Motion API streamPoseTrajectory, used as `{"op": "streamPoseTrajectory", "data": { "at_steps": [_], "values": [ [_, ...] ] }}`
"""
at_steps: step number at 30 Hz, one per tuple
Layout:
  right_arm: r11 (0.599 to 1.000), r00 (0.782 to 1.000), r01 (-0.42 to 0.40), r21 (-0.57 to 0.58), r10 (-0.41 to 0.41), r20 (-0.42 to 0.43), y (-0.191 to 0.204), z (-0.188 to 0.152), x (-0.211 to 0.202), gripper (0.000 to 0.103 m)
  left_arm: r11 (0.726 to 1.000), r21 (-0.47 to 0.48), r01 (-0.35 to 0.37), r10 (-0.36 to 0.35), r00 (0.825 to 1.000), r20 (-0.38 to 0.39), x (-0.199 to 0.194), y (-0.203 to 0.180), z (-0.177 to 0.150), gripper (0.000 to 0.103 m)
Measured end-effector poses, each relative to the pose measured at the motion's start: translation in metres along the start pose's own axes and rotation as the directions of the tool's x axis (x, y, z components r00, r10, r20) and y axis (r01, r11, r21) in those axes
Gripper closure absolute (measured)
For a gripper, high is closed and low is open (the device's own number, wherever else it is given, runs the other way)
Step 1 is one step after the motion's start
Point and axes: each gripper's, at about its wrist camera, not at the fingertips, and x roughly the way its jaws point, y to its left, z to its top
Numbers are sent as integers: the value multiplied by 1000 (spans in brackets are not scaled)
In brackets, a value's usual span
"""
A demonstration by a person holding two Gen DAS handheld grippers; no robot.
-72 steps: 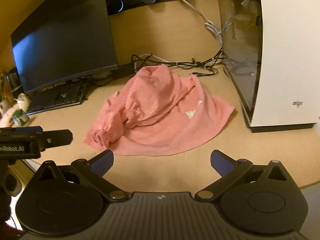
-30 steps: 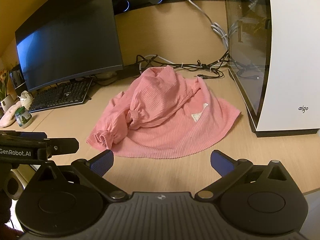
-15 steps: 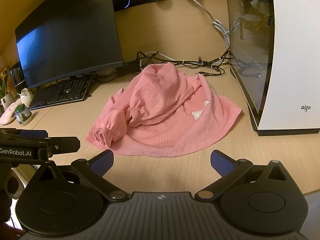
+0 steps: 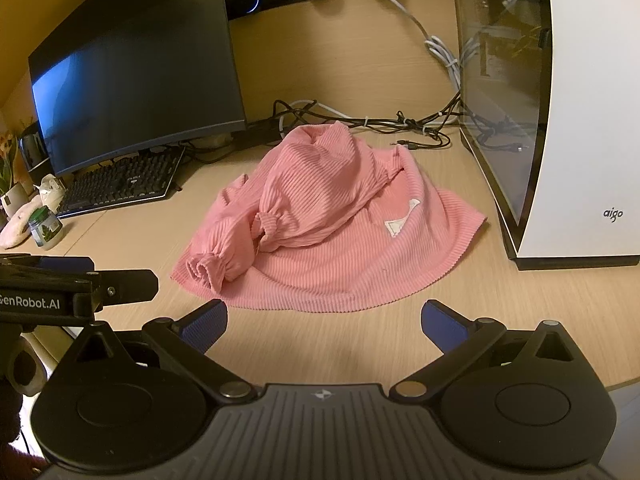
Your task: Fold clothes
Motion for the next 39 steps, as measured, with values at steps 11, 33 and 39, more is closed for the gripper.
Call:
{"op": "streamPoseTrajectory", "data": {
  "at_steps": [11,33,39],
  "values": [
    [1000,1000,7,7,-7,-2,2,0,-1,0,1000,3,12,-12,1000,6,0,2,1,0],
    [987,997,55,151,-47,-56,-6,63,83,0,996,-18,82,-83,995,-53,59,35,64,0],
    [945,991,130,301,-111,-80,-14,96,128,0,983,-30,181,-183,976,-116,109,61,94,0]
  ]
}}
